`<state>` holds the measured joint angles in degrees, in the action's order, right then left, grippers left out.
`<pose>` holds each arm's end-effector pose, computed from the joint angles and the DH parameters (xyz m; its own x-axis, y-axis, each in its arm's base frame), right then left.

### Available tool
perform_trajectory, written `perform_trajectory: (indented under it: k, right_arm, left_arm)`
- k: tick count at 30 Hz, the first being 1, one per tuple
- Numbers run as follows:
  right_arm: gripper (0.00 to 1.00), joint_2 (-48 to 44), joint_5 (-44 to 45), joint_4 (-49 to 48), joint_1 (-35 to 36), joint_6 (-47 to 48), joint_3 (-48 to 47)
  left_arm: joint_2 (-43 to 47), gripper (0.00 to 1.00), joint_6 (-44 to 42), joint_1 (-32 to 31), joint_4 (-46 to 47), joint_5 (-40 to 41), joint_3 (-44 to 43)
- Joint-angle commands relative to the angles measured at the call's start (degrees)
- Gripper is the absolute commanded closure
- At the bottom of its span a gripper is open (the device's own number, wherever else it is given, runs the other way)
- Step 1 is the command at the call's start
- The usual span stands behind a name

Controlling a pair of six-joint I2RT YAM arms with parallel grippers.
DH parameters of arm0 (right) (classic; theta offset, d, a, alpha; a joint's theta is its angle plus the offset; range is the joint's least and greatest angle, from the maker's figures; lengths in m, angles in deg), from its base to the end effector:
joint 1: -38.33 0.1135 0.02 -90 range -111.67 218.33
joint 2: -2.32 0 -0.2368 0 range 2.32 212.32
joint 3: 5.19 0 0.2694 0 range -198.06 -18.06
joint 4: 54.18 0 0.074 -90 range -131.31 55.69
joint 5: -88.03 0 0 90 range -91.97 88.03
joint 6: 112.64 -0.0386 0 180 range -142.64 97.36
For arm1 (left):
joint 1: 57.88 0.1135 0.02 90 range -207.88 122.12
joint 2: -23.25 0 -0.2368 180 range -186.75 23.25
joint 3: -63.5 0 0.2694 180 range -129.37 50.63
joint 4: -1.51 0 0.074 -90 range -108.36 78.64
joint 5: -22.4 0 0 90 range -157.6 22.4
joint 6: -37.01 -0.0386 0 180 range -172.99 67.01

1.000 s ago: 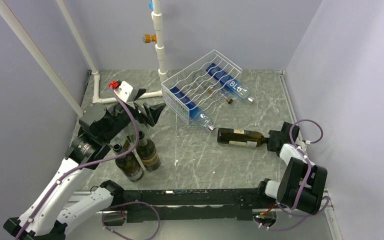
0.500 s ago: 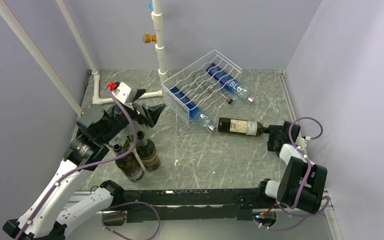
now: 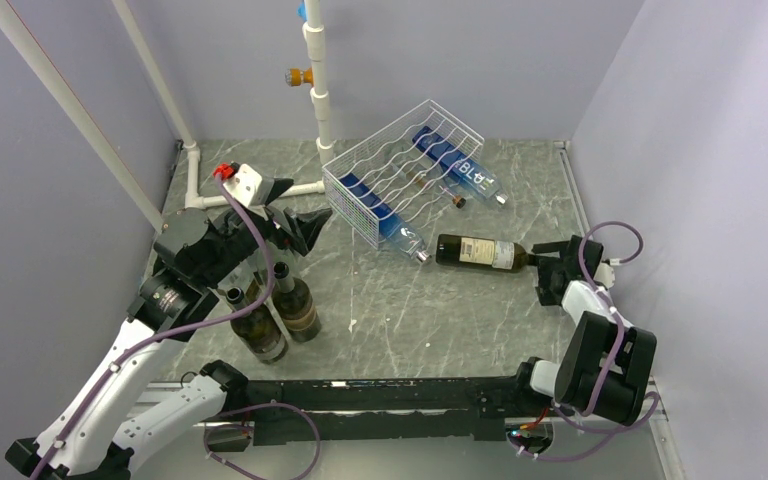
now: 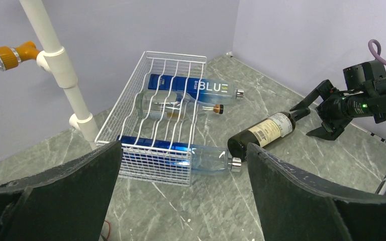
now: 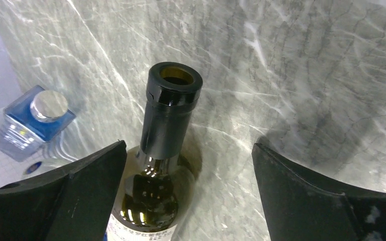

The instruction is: Put the wine bottle on the wine rack

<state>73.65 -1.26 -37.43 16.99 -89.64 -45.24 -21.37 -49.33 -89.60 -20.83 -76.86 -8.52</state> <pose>0.2324 -0.0913 0.1142 0.0715 0.9603 -0.2698 0.7827 0.1137 0.6120 0.1688 -0.1116 0.4137 0.0330 -0.0945 -0.9950 0.6587 0.7508 -0.0494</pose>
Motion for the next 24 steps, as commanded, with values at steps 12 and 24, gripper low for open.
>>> perform_trajectory:
  k: [12,24]
  right_arm:
    - [0.0,-12.55,0.24,17.69,-0.17,18.37,-9.29]
    - [0.0,-13.06,12.54,18.87,29.51,62.11,-22.32]
  left_arm:
    - [-0.88,0.01,0.2,-0.35,1.28,-1.54,-2.44]
    - [-0.51,0.01,1.36,-0.35,1.1,-3.56,-2.95]
